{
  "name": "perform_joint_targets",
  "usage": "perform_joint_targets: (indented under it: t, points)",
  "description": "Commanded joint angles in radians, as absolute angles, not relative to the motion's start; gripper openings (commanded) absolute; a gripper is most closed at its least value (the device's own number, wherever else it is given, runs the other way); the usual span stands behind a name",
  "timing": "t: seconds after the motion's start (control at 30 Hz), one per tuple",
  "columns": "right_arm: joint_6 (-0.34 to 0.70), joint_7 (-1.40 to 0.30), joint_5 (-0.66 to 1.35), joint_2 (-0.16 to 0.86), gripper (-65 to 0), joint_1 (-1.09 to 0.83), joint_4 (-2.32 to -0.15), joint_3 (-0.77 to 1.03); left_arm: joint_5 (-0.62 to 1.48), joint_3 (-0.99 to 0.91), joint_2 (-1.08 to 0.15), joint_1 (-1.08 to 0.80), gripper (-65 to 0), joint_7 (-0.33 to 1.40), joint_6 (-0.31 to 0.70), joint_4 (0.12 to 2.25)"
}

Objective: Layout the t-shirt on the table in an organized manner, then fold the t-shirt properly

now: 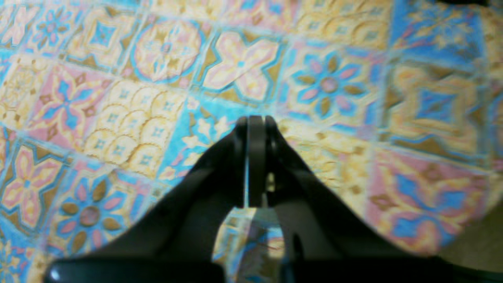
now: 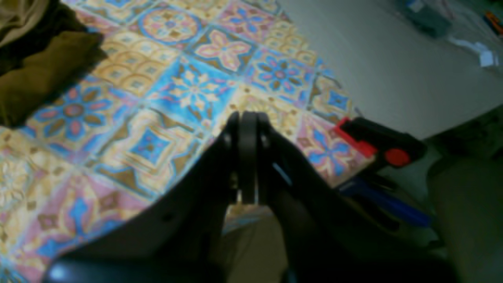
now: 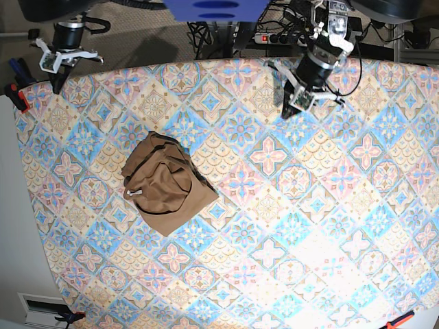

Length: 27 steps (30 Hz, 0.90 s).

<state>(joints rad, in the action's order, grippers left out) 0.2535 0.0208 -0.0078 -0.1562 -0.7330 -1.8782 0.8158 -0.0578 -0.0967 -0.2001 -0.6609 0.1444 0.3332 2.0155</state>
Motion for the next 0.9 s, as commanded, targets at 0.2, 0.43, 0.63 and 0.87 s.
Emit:
perform_joint_targets:
  t: [0.2,0.43,0.63,0.87]
  points:
    - [0.251,0.044,-0.001,-0.154,-65.0,-0.791,-1.862,0.849,-0.053,-0.099,-0.205,-0.760,-65.0,0.099,0.329,2.035]
    - [0.251,0.048,-0.001,-0.154,-65.0,-0.823,-1.764,0.874,-0.053,-0.111,-0.205,-0.889,-65.0,0.094,0.329,2.035]
    - [0.254,0.050,-0.001,-0.154,-65.0,-0.829,-1.678,0.914,-0.053,-0.193,-0.105,-0.978,-65.0,0.093,0.329,2.035]
    - [0.255,0.050,-0.001,-0.154,-65.0,-0.831,-1.593,0.929,-0.127,-0.243,-0.044,-1.053,-65.0,0.093,0.329,2.034]
